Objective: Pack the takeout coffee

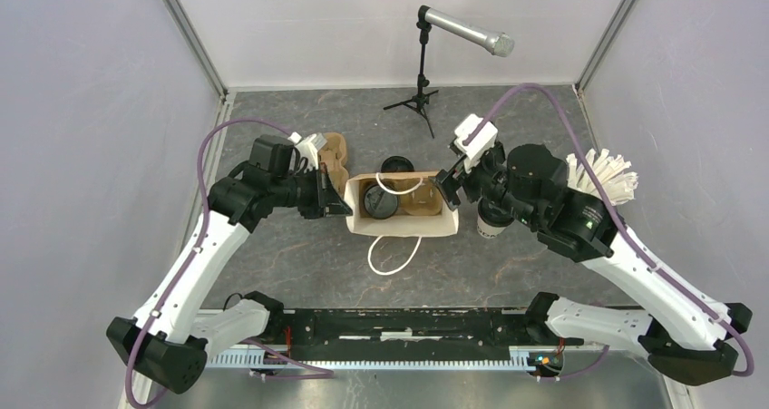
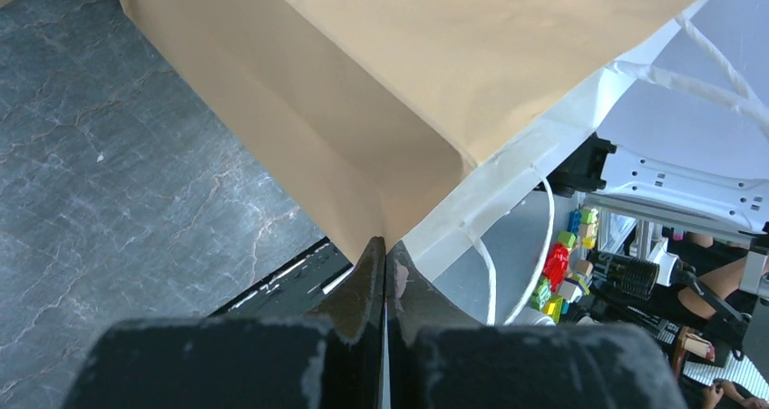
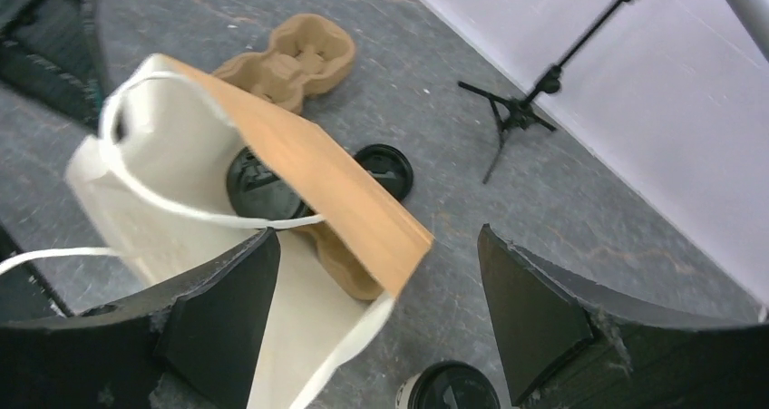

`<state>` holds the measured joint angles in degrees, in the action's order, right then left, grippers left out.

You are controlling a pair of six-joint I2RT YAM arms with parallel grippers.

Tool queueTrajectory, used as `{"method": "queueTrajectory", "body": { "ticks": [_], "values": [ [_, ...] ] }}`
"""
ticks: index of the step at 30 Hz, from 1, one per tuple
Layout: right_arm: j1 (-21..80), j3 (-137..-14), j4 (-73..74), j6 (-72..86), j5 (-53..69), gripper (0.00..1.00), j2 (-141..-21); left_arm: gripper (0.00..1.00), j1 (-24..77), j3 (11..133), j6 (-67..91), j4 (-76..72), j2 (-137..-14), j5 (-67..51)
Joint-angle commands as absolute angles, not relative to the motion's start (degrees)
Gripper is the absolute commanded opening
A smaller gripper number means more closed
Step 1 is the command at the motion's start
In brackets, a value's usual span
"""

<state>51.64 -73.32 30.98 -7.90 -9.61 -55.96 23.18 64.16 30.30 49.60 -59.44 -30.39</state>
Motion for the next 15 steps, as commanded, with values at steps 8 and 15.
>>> {"method": "queueTrajectory", "body": {
  "ticks": [8,15],
  "values": [
    [41.31,-87.59,47.23,5.83,-24.95,0.89,-66.10,0.02,22.02,67.51,26.46,53.18,-57.60,-32.10],
    [27.68,-81.04,49.69,7.03,-10.03,0.93,-67.38,0.02,21.98,67.59,26.63,52.73,-56.72,-31.97]
  ]
}}
